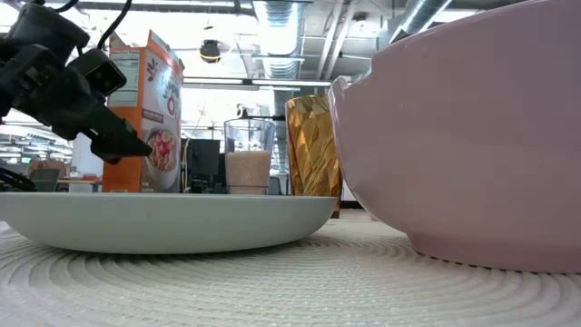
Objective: Arrange a breakfast setting
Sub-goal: Pour the cereal from the cereal box into the white bowl
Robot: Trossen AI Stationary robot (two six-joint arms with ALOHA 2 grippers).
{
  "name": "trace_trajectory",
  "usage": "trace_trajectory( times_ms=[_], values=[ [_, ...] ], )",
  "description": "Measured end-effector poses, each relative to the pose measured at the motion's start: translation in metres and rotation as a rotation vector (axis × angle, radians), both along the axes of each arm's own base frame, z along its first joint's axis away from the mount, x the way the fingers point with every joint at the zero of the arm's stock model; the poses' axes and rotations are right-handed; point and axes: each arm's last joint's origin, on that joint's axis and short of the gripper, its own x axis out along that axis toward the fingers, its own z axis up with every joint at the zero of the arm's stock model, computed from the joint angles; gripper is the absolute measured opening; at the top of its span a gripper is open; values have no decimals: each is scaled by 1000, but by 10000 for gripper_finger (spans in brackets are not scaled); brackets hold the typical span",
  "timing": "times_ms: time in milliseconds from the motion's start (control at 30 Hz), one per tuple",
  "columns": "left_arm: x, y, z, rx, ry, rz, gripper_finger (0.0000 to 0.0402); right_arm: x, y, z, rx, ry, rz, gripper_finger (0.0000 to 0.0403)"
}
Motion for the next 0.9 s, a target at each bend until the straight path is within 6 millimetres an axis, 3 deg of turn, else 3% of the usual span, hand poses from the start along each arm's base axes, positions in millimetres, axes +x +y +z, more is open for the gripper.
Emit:
trace_trajectory(
  times_ms=[400,767,900],
  values=[
    [2,-13,9,48,-104,-132,370,0,0,0,0,0,0,151],
    [3,-13,10,-146,-87,-51,371,0,0,0,0,0,0,150],
    [5,-15,20,-183,-114,-30,371,0,0,0,0,0,0,151]
  ],
)
